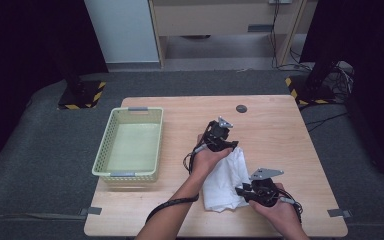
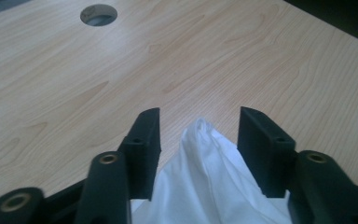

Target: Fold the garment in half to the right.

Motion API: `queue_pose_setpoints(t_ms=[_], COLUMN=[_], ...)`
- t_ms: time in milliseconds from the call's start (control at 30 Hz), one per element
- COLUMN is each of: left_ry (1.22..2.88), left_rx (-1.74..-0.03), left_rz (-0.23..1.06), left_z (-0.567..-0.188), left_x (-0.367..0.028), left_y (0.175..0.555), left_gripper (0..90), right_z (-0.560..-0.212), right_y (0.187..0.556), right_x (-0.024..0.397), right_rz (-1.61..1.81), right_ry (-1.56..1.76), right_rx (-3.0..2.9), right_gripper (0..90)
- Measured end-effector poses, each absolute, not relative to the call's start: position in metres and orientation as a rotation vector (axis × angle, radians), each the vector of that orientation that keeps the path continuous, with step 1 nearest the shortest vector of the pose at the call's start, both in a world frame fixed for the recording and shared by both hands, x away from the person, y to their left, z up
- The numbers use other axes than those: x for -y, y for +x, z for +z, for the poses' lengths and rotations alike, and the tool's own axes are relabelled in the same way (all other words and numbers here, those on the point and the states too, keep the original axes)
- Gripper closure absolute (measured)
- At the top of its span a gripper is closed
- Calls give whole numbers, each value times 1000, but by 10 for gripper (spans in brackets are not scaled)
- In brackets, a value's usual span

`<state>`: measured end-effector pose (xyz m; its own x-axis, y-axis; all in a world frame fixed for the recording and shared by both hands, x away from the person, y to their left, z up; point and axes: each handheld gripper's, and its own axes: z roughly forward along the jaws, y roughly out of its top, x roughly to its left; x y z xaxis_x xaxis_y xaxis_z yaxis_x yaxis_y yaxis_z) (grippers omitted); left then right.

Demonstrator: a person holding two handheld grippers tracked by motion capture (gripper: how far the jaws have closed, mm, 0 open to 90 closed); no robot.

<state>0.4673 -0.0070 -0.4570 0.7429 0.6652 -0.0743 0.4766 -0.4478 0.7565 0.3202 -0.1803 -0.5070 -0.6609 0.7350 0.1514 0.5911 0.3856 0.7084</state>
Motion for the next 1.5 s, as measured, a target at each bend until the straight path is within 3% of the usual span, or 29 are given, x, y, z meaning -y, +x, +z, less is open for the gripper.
queue_pose_setpoints(t_ms=[567, 733, 833, 1033, 1233, 1500], left_ry=[2092, 2089, 2093, 2110, 2109, 2115], left_rx=[-869, -884, -895, -915, -939, -952], left_rz=[343, 350, 359, 383, 385, 386], left_z=[-450, -457, -460, -466, -469, -472], left_x=[-37, -48, -55, -65, -70, -74], left_y=[434, 430, 429, 430, 433, 435], left_gripper=[405, 403, 403, 403, 403, 398], right_z=[-498, -495, -496, -498, -501, -507], right_y=[318, 320, 317, 309, 304, 301], right_x=[181, 177, 180, 190, 200, 209], right_rz=[1121, 1134, 1130, 1123, 1111, 1093], right_ry=[1169, 1144, 1178, 1234, 1296, 1333], right_rx=[-2436, -2425, -2406, -2368, -2347, -2351], right_gripper=[576, 767, 819, 844, 807, 871])
